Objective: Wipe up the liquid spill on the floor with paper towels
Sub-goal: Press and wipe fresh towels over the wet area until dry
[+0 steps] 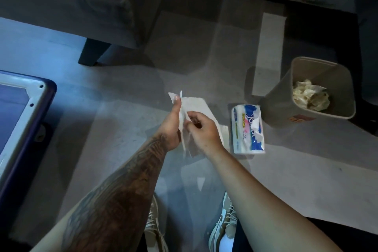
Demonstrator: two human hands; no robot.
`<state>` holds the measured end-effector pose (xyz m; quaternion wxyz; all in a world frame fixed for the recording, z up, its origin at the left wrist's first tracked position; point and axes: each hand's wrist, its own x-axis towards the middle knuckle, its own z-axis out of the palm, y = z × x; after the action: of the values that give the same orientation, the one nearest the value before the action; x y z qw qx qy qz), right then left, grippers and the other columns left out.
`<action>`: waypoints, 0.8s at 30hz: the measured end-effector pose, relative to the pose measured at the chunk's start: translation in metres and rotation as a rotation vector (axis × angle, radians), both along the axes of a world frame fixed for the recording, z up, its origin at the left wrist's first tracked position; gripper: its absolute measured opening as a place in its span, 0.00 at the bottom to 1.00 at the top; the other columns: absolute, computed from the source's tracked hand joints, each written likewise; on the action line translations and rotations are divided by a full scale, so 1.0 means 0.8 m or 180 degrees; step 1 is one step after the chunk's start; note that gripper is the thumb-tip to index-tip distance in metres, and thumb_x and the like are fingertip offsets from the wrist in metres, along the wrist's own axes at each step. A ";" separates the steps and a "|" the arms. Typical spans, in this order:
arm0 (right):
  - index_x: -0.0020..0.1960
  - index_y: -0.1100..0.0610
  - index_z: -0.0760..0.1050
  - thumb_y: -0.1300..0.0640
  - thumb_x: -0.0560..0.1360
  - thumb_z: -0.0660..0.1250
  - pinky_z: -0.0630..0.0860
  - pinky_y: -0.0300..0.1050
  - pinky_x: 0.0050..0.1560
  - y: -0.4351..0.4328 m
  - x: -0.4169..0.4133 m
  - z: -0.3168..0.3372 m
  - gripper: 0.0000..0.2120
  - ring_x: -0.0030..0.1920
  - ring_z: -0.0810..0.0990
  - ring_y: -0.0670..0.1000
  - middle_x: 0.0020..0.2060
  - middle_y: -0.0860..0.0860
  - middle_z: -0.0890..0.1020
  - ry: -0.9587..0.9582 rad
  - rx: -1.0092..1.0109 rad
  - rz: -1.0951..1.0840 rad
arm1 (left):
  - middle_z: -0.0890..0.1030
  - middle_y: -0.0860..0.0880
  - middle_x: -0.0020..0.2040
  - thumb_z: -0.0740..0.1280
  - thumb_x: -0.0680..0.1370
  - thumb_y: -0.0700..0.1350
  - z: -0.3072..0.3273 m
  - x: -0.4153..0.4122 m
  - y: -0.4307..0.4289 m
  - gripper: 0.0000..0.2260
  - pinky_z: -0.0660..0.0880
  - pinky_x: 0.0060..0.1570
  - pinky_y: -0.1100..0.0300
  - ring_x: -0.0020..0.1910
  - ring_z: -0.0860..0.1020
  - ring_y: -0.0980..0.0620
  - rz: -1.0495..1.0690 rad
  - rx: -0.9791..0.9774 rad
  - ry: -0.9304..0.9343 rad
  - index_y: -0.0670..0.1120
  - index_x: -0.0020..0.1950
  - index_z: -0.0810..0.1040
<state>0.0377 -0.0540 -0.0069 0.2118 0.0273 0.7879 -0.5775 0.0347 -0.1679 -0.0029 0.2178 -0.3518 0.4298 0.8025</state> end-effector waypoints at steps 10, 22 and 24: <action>0.71 0.53 0.70 0.46 0.73 0.74 0.71 0.39 0.65 0.003 0.012 -0.090 0.29 0.61 0.75 0.44 0.65 0.46 0.74 -0.0613 0.0423 -0.0768 | 0.84 0.40 0.51 0.66 0.79 0.40 -0.061 0.059 -0.094 0.10 0.78 0.55 0.45 0.47 0.81 0.40 0.0117 -0.0535 -0.0634 0.38 0.59 0.80; 0.44 0.63 0.78 0.60 0.72 0.71 0.70 0.43 0.36 -0.028 0.018 -0.227 0.06 0.37 0.77 0.53 0.38 0.54 0.82 -0.1249 0.0748 -0.0057 | 0.81 0.43 0.55 0.67 0.80 0.42 -0.190 0.076 -0.137 0.10 0.77 0.47 0.53 0.49 0.80 0.43 0.0087 -0.1924 -0.1087 0.42 0.61 0.78; 0.47 0.60 0.77 0.58 0.72 0.71 0.71 0.41 0.36 -0.036 0.018 -0.231 0.07 0.40 0.78 0.53 0.40 0.51 0.82 -0.1007 0.1001 -0.0028 | 0.81 0.44 0.58 0.66 0.80 0.43 -0.207 0.073 -0.138 0.14 0.76 0.48 0.55 0.49 0.79 0.45 -0.0069 -0.2307 -0.0996 0.42 0.64 0.77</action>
<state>0.0524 -0.0826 -0.1921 0.3234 0.1536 0.8251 -0.4370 0.0933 -0.2784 -0.1683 0.1509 -0.5194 0.6505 0.5332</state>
